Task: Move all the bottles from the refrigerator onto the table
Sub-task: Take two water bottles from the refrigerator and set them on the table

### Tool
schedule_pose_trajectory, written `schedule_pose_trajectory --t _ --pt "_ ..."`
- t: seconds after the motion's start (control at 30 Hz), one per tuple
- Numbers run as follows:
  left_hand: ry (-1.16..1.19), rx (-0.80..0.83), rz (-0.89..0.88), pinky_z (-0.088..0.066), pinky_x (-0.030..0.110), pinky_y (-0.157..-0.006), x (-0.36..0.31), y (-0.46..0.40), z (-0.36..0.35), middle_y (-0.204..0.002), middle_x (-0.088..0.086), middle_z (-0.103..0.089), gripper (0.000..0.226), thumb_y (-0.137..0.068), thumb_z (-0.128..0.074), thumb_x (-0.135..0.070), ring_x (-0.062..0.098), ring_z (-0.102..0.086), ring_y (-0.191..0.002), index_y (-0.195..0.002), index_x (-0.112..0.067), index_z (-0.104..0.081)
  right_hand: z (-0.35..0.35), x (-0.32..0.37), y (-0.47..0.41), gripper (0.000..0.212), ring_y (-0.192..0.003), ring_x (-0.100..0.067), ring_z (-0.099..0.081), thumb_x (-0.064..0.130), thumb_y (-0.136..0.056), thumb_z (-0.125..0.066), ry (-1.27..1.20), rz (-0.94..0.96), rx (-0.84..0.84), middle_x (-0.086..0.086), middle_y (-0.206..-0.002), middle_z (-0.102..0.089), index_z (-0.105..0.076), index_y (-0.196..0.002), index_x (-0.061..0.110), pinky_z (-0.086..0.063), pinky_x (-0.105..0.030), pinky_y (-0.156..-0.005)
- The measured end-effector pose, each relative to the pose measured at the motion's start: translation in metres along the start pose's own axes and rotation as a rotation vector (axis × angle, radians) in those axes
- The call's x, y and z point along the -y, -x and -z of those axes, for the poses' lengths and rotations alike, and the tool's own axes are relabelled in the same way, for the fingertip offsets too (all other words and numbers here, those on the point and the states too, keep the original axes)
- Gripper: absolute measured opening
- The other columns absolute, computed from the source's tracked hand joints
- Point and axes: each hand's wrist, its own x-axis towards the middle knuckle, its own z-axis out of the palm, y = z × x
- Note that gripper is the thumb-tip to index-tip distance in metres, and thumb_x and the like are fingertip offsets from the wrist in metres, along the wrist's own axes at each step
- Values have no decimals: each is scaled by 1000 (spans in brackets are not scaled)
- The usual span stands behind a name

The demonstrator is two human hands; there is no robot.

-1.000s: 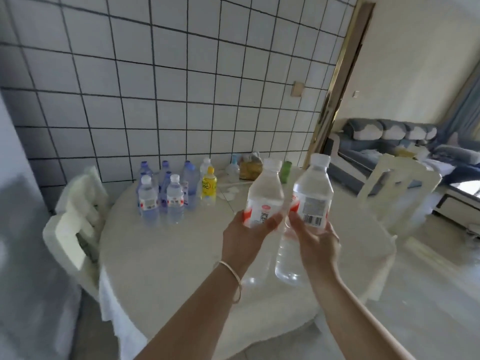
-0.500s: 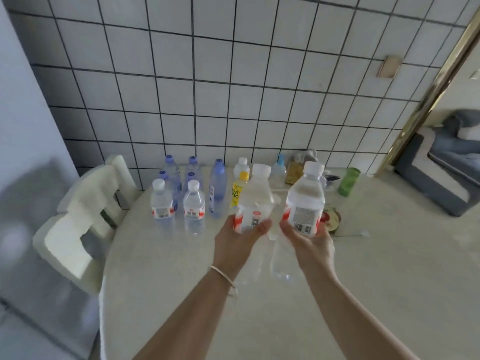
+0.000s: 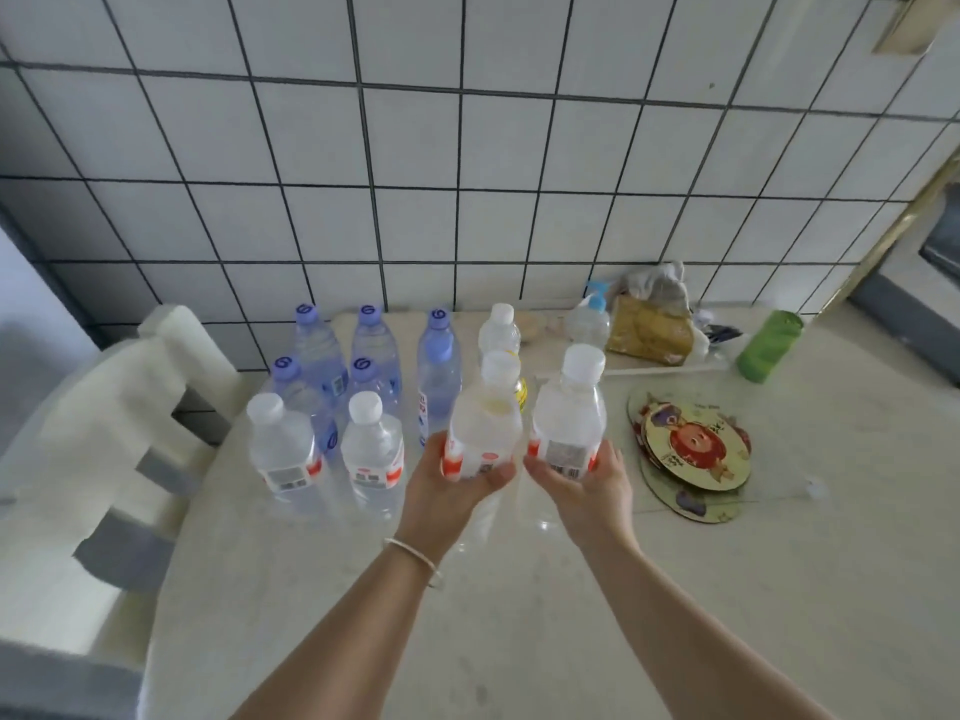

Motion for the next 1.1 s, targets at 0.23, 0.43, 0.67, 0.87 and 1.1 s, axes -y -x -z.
schedule_pose_trajectory --t 0.23,0.43,0.67,0.87,1.1 --pt "-85 -21 -48 -52 18 -69 37 -34 6 -92 -7 -69 57 -45 -88 -29 6 -67 -81 -92 -27 -55 -37 -35 -27 58 -90 -17 -63 43 -51 -81 68 -80 29 4 -98 -65 -59 -101 26 -50 -31 -71" --pt "-74 -81 -84 -48 10 -68 57 -52 6 -95 0 -66 67 -39 -82 -44 -2 -63 -81 -96 -21 -56 -54 -45 -39 56 -88 -16 -56 29 -59 -84 110 -60 79 1 -102 -61 -56 -106 20 -38 -20 -61" --pt "-47 -55 -127 -57 34 -77 72 -67 3 -93 -1 -71 60 -44 -89 -40 13 -68 -88 -95 -23 -63 -68 -46 -51 53 -88 -18 -59 34 -49 -76 68 -83 94 1 -99 -61 -54 -97 26 -44 -24 -64" --pt "-24 -73 -178 -53 22 -72 70 -75 2 -90 -12 -71 47 -47 -84 -37 5 -66 -82 -88 -44 -63 -75 -46 -59 50 -93 -18 -56 24 -57 -81 87 -45 116 1 -102 -58 -51 -97 27 -44 -27 -71" --pt "-15 -58 -131 -51 16 -75 79 -76 4 -99 -5 -68 60 -49 -85 -35 3 -65 -91 -101 -29 -57 -77 -47 -57 55 -93 -18 -53 23 -59 -81 130 -24 119 3 -101 -53 -52 -105 20 -40 -26 -71"
